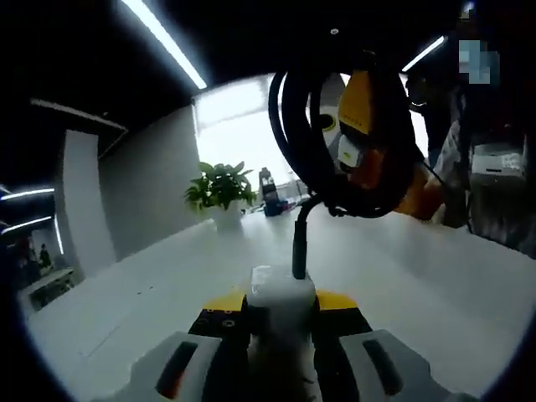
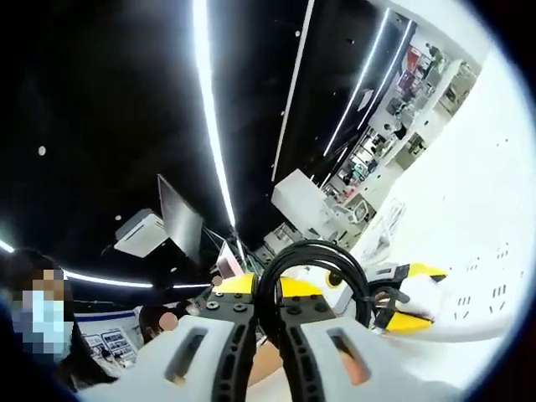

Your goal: Straighten the power strip on the desk, plug the charger into it

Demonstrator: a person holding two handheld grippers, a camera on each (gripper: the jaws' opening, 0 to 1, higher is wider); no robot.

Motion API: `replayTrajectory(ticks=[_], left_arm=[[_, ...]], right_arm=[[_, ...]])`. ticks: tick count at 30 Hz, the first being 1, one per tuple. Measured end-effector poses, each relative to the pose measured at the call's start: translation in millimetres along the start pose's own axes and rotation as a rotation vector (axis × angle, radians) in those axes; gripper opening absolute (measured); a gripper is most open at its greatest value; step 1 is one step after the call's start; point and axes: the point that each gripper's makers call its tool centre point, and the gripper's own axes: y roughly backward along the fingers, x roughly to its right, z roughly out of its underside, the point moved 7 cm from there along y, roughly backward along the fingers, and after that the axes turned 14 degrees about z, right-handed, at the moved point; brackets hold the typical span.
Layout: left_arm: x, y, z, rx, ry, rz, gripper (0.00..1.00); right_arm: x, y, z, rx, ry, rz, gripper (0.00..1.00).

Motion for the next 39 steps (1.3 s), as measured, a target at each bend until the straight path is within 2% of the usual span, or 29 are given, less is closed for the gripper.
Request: replayTrajectory(ticks=[2, 4, 7, 12, 14, 16, 19, 21, 22, 24, 27, 31, 33, 36, 39], left_arm=[[1.5, 2, -1.2, -0.034, 0.032, -0.025, 0.27], [6.5, 4, -4.3, -0.088, 0.011, -0.075, 0.27], [10.0, 12, -6.6, -0.141, 0.021, -0.147, 0.29], [15.6, 37, -6.3, -0.125, 0.087, -0.295, 0.41], [17.4, 47, -6.6, -0.095, 0.107, -0.353, 0.43], [20.4, 63, -10.5, -0.003, 0.164, -0.475, 0.41], [31.9, 81, -28.9, 0.304, 0.263, -0.521, 0.42], [38.1, 94, -37.0, 0.414, 0.295, -0.559, 0.43], [41.2, 100, -39.6, 0.436, 0.295, -0.578, 0.44], [51.0, 107, -45.3, 0.468, 0.284, -0.635, 0.47], [64.0, 110, -50.6, 0.472, 0.273, -0.669, 0.57], [84.7, 103, -56.1, 0.462, 0.267, -0.675, 0.82], [93.9, 97, -59.1, 0.469, 0.267, -0.692, 0.89], [101.2, 90, -61.6, 0.470, 0.269, -0.715, 0.92], [107.1, 83, -58.7, 0.414, 0.288, -0.749, 0.92]], right_arm=[[0, 0, 0.3, 0.001, 0.002, -0.001, 0.05], [1, 1, 3.8, 0.005, -0.004, -0.002, 0.05], [1, 2, 2.5, 0.015, -0.004, -0.002, 0.06], [2, 5, 2.7, 0.025, -0.004, 0.002, 0.07], [2, 6, 2.6, 0.027, 0.006, 0.007, 0.07], [-1, 11, 8.4, 0.036, 0.022, 0.013, 0.07], [0, 10, 6.5, 0.043, 0.024, 0.017, 0.07], [1, 10, 5.6, 0.048, 0.028, 0.020, 0.07], [-1, 12, 7.4, 0.053, 0.033, 0.024, 0.07], [-1, 12, 7.5, 0.058, 0.046, 0.030, 0.07], [-4, 13, 10.9, 0.061, 0.058, 0.035, 0.07], [-4, 15, 10.3, 0.062, 0.102, 0.049, 0.08], [-4, 17, 10.4, 0.062, 0.129, 0.055, 0.08], [-5, 20, 10.2, 0.053, 0.175, 0.068, 0.10], [-7, 25, 11.1, 0.051, 0.207, 0.079, 0.11]])
